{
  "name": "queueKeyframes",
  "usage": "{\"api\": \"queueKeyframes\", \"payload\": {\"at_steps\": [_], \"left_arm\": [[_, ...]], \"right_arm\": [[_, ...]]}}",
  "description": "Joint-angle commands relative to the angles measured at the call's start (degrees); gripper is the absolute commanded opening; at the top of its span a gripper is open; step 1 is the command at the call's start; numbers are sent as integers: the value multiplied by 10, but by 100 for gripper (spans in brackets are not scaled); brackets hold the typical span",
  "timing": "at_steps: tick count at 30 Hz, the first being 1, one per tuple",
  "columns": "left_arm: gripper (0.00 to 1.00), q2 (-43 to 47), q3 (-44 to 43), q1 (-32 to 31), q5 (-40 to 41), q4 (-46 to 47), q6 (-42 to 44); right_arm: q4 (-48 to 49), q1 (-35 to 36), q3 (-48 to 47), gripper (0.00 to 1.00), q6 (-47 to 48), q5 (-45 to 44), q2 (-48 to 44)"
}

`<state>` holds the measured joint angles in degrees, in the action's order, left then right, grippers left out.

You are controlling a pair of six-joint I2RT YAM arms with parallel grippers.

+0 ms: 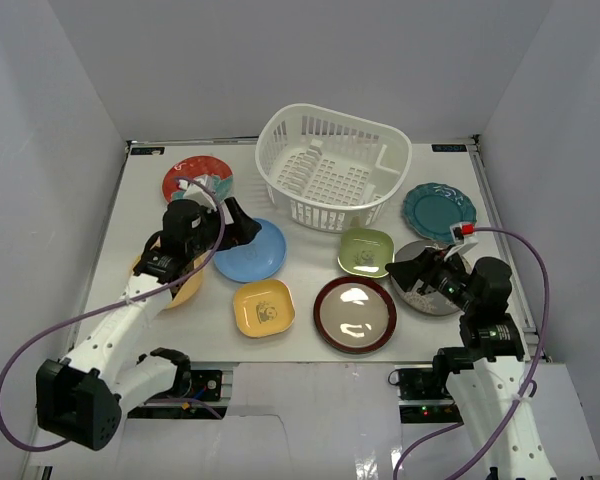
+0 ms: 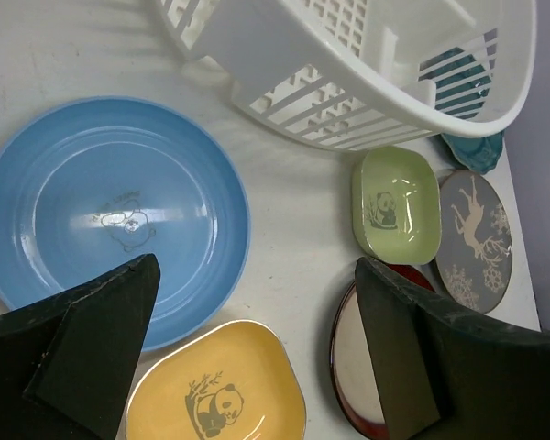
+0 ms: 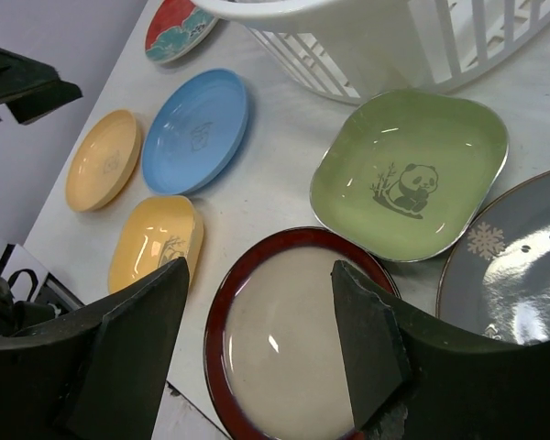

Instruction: Place the plates into the plastic bin on the countertop

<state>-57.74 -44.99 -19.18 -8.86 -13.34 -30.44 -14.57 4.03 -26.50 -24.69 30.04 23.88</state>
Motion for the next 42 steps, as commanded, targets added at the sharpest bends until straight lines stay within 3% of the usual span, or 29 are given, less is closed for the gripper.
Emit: {"api": "queueKeyframes", "payload": {"at_steps": [1, 6, 9, 15, 21, 27, 32, 42], "left_arm": [[98, -33, -22, 3, -19, 37, -15], [96, -83, -58, 23, 38, 46, -58], [92, -126, -66, 109, -38, 60, -100], [83, -210, -61, 274, -100, 128, -177], [81, -286, -60, 339, -85, 192, -211], [79, -384, -106, 368, -26, 200, -167], [76, -467, -155, 390, -86, 234, -158], [68, -581, -213, 390, -113, 260, -158]], "right_arm": [[33, 3, 8, 70, -11, 37, -8], [34, 3, 25, 70, -18, 44, -14], [22, 4, 28, 70, -12, 42, -17], [19, 6, 37, 70, -11, 38, -24], [32, 13, 44, 70, -14, 44, -14], [36, 19, 64, 70, -14, 44, -17], [35, 23, 70, 70, -13, 46, -22], [32, 27, 72, 69, -4, 30, -16]]}}
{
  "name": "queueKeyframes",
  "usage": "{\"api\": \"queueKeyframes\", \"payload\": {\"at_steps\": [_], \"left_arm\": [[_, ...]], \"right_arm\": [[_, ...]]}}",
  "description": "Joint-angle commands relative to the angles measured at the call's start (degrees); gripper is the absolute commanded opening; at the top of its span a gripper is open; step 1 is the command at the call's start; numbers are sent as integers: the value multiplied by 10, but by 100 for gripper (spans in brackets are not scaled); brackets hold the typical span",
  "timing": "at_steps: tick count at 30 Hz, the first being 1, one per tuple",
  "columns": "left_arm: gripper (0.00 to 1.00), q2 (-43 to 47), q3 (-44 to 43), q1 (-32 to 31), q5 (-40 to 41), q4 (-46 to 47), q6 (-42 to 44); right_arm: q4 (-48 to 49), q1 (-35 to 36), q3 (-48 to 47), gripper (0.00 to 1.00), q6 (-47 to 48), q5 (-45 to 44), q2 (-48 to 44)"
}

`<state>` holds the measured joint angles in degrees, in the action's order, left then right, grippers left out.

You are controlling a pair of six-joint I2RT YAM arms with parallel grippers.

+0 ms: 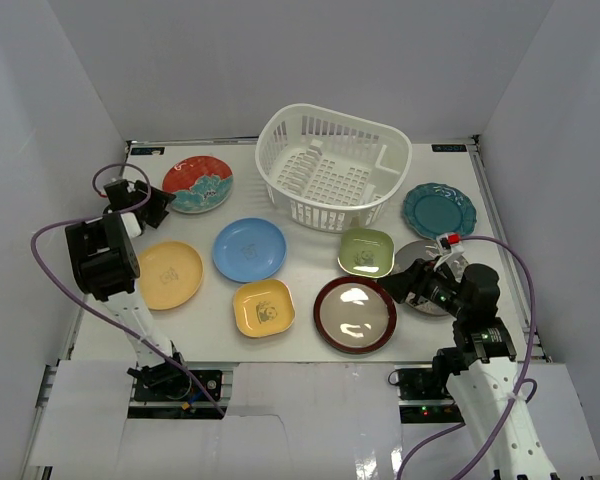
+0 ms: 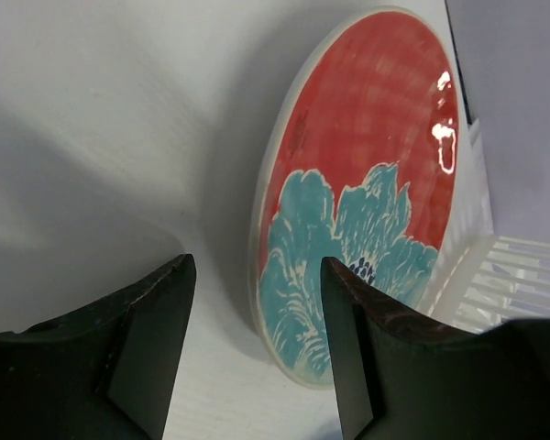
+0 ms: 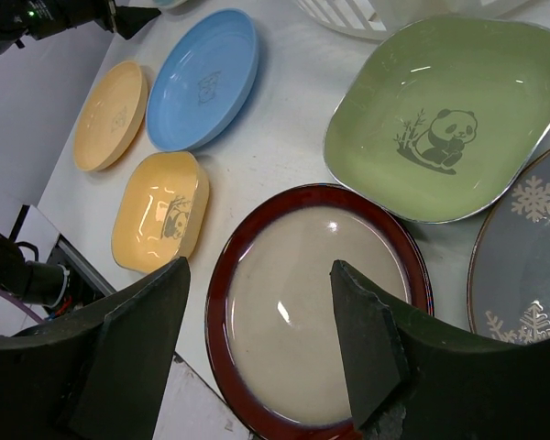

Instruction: Place the plates into the plastic bin on the countertop

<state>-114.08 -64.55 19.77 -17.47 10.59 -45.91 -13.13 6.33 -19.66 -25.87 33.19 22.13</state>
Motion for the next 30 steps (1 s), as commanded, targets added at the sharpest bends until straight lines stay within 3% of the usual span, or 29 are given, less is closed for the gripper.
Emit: {"api": "queueKeyframes", "payload": {"at_steps": [1, 9, 12, 13, 16, 24, 30], "left_arm": [[68, -25, -19, 1, -32, 27, -14], [41, -92, -21, 1, -78, 107, -73], [27, -98, -17, 1, -78, 122, -80], [17, -97, -11, 1, -81, 137, -81], [0, -84, 5, 2, -84, 152, -89], [0, 44, 69, 4, -138, 245, -171], [0, 215, 152, 14, -114, 251, -234]], "right_arm": [[18, 5, 2, 69, 6, -4, 3], [30, 6, 9, 69, 5, -10, 26], [35, 8, 5, 69, 2, -10, 34], [37, 8, 5, 69, 0, -11, 35], [43, 9, 6, 69, -6, -14, 41], [65, 19, -27, 68, -27, 15, 60], [57, 41, -64, 82, -33, 27, 65]]}}
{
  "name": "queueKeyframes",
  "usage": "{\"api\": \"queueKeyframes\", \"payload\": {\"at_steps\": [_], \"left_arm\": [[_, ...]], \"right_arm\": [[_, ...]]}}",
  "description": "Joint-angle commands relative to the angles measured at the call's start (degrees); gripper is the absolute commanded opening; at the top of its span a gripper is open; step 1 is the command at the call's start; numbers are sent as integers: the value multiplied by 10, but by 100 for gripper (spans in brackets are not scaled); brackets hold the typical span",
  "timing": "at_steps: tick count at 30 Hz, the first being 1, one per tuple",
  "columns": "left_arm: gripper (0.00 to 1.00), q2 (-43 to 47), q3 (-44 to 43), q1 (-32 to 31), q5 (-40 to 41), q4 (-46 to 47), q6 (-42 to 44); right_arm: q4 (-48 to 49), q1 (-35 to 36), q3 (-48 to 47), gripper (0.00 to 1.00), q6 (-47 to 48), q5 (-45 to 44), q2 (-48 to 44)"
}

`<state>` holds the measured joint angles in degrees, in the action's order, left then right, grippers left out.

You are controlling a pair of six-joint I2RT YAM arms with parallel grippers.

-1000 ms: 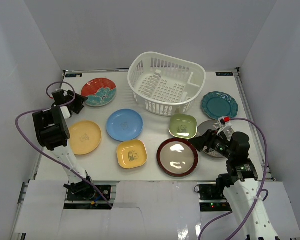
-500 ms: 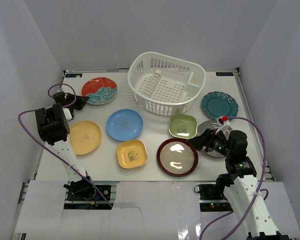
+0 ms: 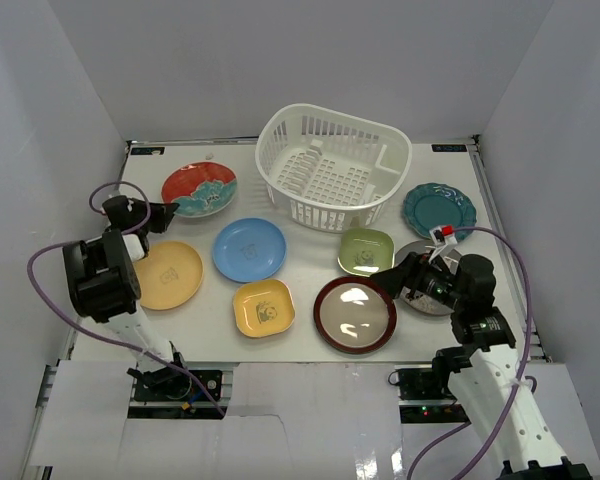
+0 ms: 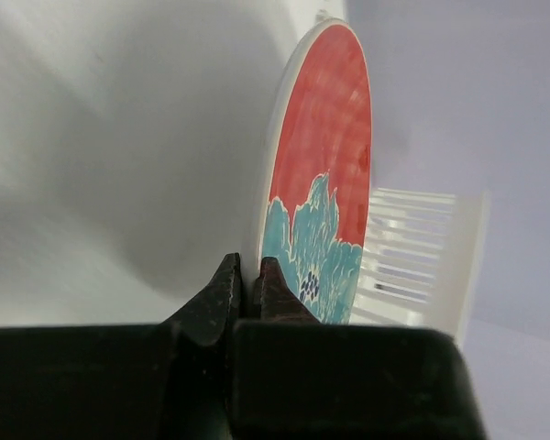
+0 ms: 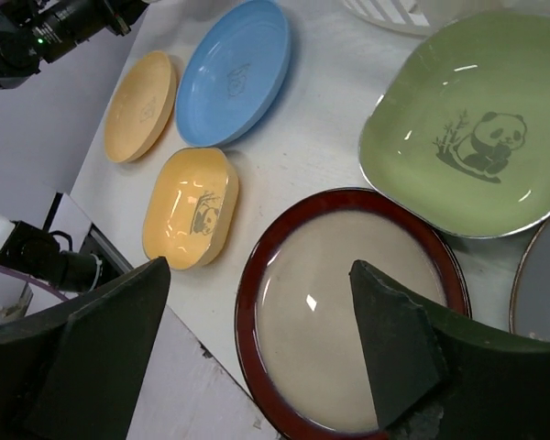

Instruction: Place the plates into the plastic bin on the countertop

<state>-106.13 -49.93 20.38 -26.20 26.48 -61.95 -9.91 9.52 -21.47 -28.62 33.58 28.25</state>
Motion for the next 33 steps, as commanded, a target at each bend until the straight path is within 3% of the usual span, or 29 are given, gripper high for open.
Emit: {"api": "queueKeyframes", "payload": {"at_steps": [1, 6, 9, 14, 18, 21, 33], "left_arm": [[0, 154, 15, 12, -29, 103, -99], [0, 291, 41, 12, -39, 78, -116], [0, 356, 40, 6, -46, 21, -109], [0, 432, 32, -94, -45, -74, -24], [0, 456, 55, -183, -52, -101, 12], [0, 467, 74, -221, -59, -100, 12], [0, 458, 106, -290, -162, -19, -19]], "right_arm": [[13, 13, -54, 87, -5, 25, 7], [-1, 22, -107, 98, 0, 15, 22], [30, 25, -144, 96, -20, 21, 48], [91, 48, -210, 93, -51, 23, 142], [171, 109, -253, 92, -78, 7, 217], [147, 157, -311, 91, -41, -40, 289], [196, 166, -321, 94, -59, -78, 414]]}}
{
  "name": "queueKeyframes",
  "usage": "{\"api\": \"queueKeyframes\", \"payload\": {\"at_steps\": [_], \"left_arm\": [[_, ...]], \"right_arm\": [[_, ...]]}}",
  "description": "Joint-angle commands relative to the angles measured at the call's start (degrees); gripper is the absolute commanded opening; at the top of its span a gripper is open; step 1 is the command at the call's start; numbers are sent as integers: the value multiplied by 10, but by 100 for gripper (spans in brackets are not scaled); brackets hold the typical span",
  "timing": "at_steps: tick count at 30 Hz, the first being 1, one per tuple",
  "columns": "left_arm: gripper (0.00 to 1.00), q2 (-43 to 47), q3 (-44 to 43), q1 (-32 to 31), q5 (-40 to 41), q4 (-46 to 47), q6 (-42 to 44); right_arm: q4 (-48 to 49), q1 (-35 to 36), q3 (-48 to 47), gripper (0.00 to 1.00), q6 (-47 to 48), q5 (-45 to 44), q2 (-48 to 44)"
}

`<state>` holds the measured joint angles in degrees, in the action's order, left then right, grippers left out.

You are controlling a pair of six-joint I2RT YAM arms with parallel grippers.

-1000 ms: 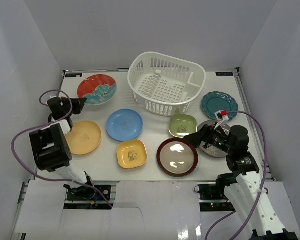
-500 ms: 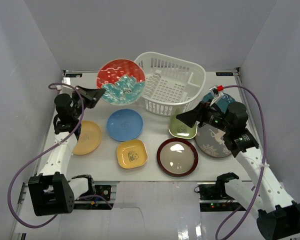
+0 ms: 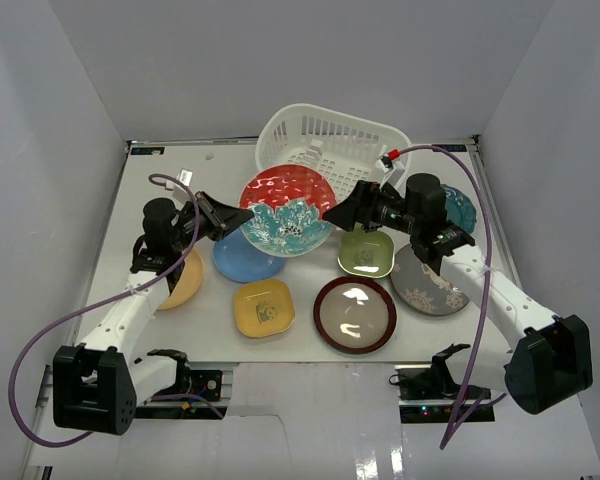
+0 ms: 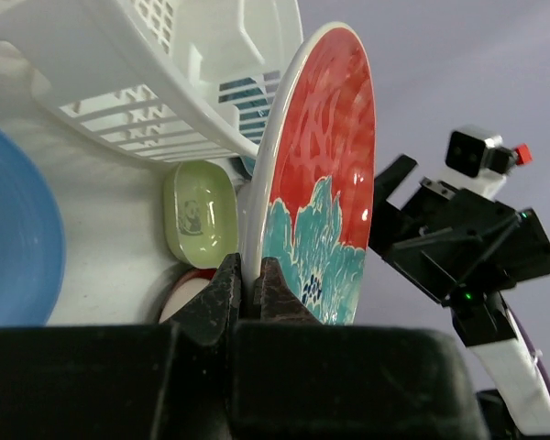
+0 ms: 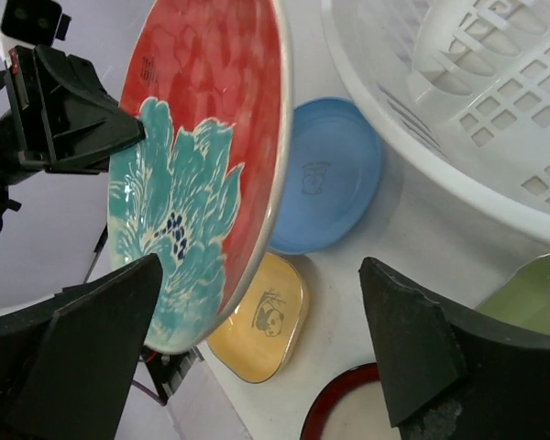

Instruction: Place the plates into the plastic bin on the countertop

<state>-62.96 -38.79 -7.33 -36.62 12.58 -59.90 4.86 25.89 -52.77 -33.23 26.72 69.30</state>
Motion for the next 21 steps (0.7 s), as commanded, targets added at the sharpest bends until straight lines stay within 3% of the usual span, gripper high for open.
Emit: {"api": "queueKeyframes", "payload": {"at_steps": [1, 7, 8, 9, 10, 11, 14, 17, 21], "left_arm": [[0, 25, -1, -15, -63, 122, -34], [0, 16, -8, -27, -79, 104, 0], [4, 15, -11, -29, -83, 101, 12], [10, 16, -15, -29, -88, 98, 15], [29, 18, -23, -29, -98, 97, 18], [40, 19, -29, -29, -105, 86, 29], [64, 33, -57, -30, -118, 43, 57], [84, 53, -81, -36, -108, -18, 112], [94, 66, -94, -37, -72, -104, 185]], "right_arm": [[65, 1, -3, 98, -17, -5, 6], [114, 1, -7, 39, -50, 19, 26], [112, 1, -15, 30, -51, 20, 30], [114, 1, -19, 9, -53, 23, 33], [119, 1, -19, 8, -61, 20, 34], [135, 1, -18, 8, -67, 8, 30], [139, 0, -42, 8, -73, -15, 31], [140, -15, -86, 8, -87, -19, 51], [143, -48, -152, 8, -104, -15, 87]]}}
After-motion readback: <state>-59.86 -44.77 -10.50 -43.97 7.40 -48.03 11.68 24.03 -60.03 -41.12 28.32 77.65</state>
